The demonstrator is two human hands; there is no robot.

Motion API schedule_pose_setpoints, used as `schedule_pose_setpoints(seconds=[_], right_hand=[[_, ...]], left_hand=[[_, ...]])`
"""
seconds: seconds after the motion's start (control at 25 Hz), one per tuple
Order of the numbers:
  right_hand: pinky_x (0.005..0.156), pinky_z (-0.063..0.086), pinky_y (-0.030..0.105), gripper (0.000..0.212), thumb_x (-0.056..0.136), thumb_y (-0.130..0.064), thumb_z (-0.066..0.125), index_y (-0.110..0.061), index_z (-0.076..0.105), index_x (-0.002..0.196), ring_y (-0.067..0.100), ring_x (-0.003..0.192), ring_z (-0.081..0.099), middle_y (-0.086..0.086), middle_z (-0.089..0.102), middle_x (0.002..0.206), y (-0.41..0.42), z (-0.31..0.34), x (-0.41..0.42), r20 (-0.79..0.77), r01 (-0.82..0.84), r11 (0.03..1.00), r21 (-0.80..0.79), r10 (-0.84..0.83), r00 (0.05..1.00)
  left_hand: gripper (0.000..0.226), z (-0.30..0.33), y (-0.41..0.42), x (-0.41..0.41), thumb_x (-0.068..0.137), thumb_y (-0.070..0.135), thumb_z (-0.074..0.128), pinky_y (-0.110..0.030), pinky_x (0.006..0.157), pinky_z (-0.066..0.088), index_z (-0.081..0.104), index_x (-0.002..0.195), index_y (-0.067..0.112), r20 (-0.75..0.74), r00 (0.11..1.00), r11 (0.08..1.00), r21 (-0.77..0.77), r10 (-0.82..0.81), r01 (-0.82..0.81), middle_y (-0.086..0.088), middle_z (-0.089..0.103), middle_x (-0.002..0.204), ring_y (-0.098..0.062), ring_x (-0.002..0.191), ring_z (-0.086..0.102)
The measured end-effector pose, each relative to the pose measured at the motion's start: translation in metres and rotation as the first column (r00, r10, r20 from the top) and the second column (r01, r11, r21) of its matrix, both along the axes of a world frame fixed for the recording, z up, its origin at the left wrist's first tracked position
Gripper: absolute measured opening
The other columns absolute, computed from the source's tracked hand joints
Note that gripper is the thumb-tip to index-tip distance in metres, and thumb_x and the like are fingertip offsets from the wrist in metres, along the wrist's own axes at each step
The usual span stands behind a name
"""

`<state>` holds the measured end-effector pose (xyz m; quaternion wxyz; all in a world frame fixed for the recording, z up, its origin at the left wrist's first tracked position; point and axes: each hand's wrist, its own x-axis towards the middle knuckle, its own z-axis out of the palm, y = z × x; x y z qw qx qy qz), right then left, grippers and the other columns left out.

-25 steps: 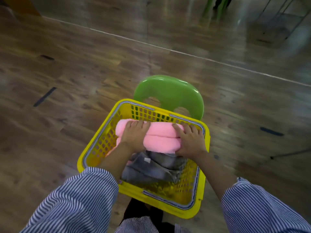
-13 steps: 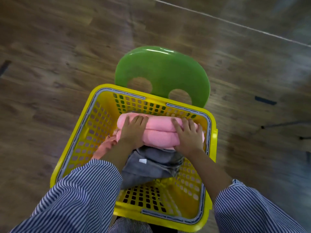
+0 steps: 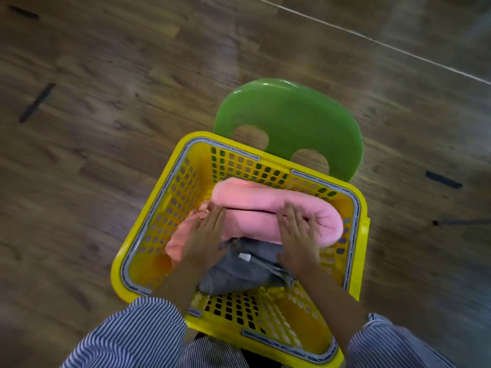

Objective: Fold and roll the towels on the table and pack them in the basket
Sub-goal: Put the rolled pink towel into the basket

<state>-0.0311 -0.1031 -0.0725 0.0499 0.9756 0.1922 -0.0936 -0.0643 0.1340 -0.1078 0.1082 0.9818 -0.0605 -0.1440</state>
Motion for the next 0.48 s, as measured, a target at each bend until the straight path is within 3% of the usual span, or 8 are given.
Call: schedule_pose_setpoints(seconds=[0.16, 0.32, 0.4, 0.48], right_hand=[[0.107, 0.017, 0.054, 0.094, 0.058, -0.04, 0.075, -0.007, 0.04, 0.138, 0.029, 0.134, 0.03, 0.013, 0.032, 0.149, 0.054, -0.013, -0.04, -0.105, -0.276, 0.956, 0.097, 0.286, 0.953], [0.105, 0.021, 0.051, 0.099, 0.045, -0.048, 0.08, -0.01, 0.052, 0.132, 0.023, 0.126, 0.047, 0.006, 0.051, 0.137, 0.091, -0.035, -0.058, -0.251, -0.369, 0.921, 0.125, 0.389, 0.886], [0.105, 0.03, 0.053, 0.102, 0.038, -0.05, 0.083, -0.013, 0.055, 0.129, 0.021, 0.123, 0.051, 0.004, 0.054, 0.134, 0.102, -0.048, -0.064, -0.296, -0.393, 0.902, 0.18, 0.431, 0.853], [0.101, 0.039, 0.055, 0.101, 0.035, -0.051, 0.084, -0.017, 0.058, 0.126, 0.021, 0.124, 0.05, 0.001, 0.056, 0.132, 0.109, -0.057, -0.067, -0.356, -0.423, 0.889, 0.177, 0.459, 0.814]], left_hand=[[0.066, 0.004, 0.041, -0.032, 0.055, 0.024, 0.068, -0.04, 0.066, 0.059, 0.061, 0.117, 0.003, -0.088, 0.989, 0.99, -0.055, 0.121, -0.126, -0.014, 0.065, 0.112, -0.034, 0.097, 0.066], [0.056, -0.006, 0.067, -0.038, 0.04, 0.008, 0.087, -0.027, 0.043, 0.05, 0.067, 0.092, 0.008, -0.127, 0.98, 0.984, 0.103, 0.155, -0.142, -0.009, 0.065, 0.087, -0.028, 0.074, 0.067], [0.042, -0.013, 0.072, -0.039, 0.061, 0.015, 0.084, -0.031, 0.051, 0.052, 0.067, 0.099, 0.009, -0.156, 0.975, 0.978, 0.156, 0.16, -0.136, -0.01, 0.066, 0.097, -0.029, 0.085, 0.066], [0.033, -0.015, 0.071, -0.037, 0.089, 0.025, 0.06, -0.036, 0.075, 0.052, 0.058, 0.12, 0.014, -0.213, 0.963, 0.973, 0.192, 0.166, -0.126, -0.008, 0.06, 0.12, -0.026, 0.108, 0.059]])
